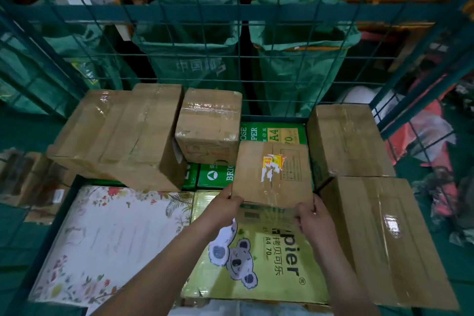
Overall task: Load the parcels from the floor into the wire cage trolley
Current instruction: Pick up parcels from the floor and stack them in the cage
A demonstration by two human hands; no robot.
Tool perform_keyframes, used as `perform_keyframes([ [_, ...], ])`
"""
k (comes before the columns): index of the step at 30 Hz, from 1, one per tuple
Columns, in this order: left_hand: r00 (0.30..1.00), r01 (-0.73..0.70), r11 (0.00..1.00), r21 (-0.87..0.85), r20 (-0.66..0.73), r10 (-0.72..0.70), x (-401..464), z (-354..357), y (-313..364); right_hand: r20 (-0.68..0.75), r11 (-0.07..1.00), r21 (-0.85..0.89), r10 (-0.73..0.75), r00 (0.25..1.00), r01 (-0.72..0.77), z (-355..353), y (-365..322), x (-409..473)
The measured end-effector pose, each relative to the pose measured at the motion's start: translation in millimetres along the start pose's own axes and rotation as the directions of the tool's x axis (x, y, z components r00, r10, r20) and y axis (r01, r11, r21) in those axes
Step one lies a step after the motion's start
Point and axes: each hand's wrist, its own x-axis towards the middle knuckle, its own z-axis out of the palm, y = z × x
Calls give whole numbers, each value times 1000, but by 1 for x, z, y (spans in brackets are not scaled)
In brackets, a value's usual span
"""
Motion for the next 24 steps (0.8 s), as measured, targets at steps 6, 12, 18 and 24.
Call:
perform_keyframes([
  [6, 1000, 10, 1000, -11, 17, -10, 22, 10, 5, -8, 999, -51, 19, 1000, -19, -9, 3, 10],
  [12, 983, 104, 984, -145, -133, -123, 19, -30, -37, 128, 991, -124, 64, 990, -48, 43, 12, -2],
  [18, 928, -7, 950, -313, -355, -110, 28, -108, -60, 343, 991, -129, 19, 939, 28, 135, -27, 11],
  [24, 893, -76, 920, -386, -436, -109, 45, -126, -89, 363, 991, -107, -37, 931, 81, 177, -17, 11],
])
